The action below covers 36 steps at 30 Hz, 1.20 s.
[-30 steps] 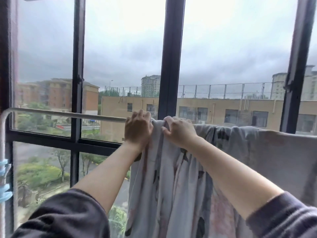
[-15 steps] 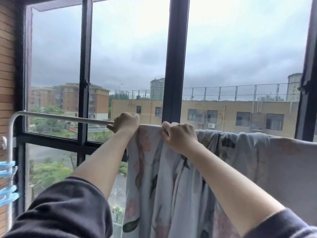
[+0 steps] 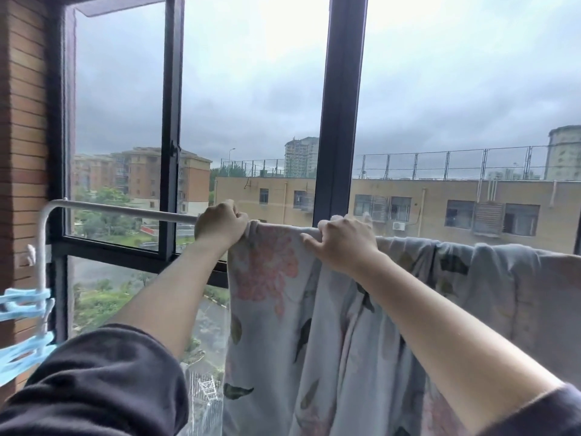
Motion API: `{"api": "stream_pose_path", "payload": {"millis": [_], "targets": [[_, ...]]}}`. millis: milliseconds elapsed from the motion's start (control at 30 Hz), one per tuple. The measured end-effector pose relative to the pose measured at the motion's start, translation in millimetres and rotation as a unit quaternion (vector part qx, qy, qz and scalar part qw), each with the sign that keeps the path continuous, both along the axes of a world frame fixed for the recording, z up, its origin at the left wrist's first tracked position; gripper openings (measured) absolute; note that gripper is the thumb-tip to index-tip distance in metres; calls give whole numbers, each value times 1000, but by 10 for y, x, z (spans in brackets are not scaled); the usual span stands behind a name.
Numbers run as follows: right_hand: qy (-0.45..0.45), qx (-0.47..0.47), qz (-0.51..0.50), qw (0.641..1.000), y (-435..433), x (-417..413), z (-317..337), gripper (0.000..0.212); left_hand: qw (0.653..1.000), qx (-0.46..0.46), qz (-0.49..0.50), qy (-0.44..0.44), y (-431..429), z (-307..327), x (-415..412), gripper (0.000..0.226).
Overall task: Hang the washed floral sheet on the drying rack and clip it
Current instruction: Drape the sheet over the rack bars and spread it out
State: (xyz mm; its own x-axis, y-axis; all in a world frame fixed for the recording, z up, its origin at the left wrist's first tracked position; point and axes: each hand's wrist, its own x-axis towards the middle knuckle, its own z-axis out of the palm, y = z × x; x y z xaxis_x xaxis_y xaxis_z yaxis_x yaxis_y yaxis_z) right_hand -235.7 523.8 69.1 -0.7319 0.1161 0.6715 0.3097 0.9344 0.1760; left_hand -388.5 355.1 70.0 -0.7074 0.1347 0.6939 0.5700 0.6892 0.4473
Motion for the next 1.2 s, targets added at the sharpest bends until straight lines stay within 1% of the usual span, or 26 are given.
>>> {"api": "stream_pose_path", "payload": {"millis": [33,100,167,200,300,400,433,500,567,633,733,900,1000,1100,1133,1200], "targets": [[2,10,8,1000,-70,-52,12,46,1000,-12,-5,11,-13,3,-14,17],[7,19,43,999,-240,-181,15,37,999,-38,-18,19,-43,10,-70,18],[13,1,57,998,-357,-300,29,28,998,-61,-25,26,-101,44,-171,19],[17,-7,54,998,-364,-319,38,27,997,-68,-24,28,-137,62,-222,19],[17,-7,29,999,-343,-348,28,33,997,-70,0,23,-391,81,-498,19],[31,21,2,999,-357,-390,-17,41,999,-35,29,13,-792,37,-893,22],[32,25,-6,999,-365,-409,-22,42,999,-28,20,13,-894,28,-997,22],[27,17,-19,999,-392,-437,-22,42,999,-42,-10,21,-963,12,-1105,19],[8,14,-32,999,-444,-463,-12,42,996,-56,-58,49,-897,-43,-1100,18],[-14,21,-39,999,-513,-492,4,42,988,-72,-105,92,-793,-131,-1068,24],[-33,37,-46,998,-612,-609,16,43,983,-56,-137,109,-732,-181,-1105,29],[-32,58,-44,997,-819,-1007,20,27,974,-65,-180,124,-776,-190,-1109,32],[-35,67,-44,996,-976,-1215,16,25,967,-96,-204,118,-836,-204,-1117,44],[-39,60,-34,997,-1055,-1317,30,28,955,-145,-217,142,-861,-197,-1168,61],[-46,50,-20,997,-1055,-1301,46,33,950,-157,-226,151,-874,-200,-1195,60],[-68,19,9,998,-1007,-1171,97,42,943,-148,-241,177,-923,-211,-1246,43]]}}
